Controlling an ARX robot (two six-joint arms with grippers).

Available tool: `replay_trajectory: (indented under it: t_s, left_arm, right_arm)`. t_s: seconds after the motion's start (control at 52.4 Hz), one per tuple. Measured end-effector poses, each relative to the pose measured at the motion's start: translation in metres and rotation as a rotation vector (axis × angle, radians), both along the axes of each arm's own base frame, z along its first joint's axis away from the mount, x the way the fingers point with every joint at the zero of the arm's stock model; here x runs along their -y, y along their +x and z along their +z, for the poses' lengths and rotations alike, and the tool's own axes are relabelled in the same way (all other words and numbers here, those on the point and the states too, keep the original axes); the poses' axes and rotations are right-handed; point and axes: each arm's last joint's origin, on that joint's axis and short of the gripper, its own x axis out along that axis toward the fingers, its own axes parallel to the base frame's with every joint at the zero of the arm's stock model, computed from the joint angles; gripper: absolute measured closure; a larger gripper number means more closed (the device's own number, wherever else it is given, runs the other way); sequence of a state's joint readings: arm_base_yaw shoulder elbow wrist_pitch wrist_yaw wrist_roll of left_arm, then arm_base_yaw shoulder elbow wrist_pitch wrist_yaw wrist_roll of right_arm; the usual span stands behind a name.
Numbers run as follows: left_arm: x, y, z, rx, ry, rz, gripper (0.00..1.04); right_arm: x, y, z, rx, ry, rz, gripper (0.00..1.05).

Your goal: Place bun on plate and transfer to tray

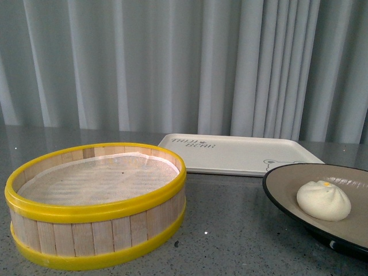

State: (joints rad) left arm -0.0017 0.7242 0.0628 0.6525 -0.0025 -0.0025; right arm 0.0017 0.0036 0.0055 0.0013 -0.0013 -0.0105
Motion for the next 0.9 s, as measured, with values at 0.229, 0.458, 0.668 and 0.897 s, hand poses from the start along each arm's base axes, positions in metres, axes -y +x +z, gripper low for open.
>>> replay_trajectory:
  t_s: [0.229, 0.458, 0.668, 0.897]
  left_arm:
    - [0.000, -0.011, -0.004, 0.021, 0.000, 0.000, 1.01]
    - [0.000, -0.022, 0.000, 0.032, 0.000, 0.000, 1.01]
    - [0.000, -0.030, 0.001, 0.038, 0.000, 0.000, 1.01]
    - [0.000, -0.035, 0.001, 0.039, 0.000, 0.000, 1.01]
  right_arm:
    - [0.000, 0.000, 0.000, 0.000, 0.000, 0.000, 0.08]
    - [0.000, 0.000, 0.000, 0.000, 0.000, 0.000, 0.08]
    - [0.000, 0.000, 0.000, 0.000, 0.000, 0.000, 0.08]
    - [0.000, 0.000, 0.000, 0.000, 0.000, 0.000, 0.08]
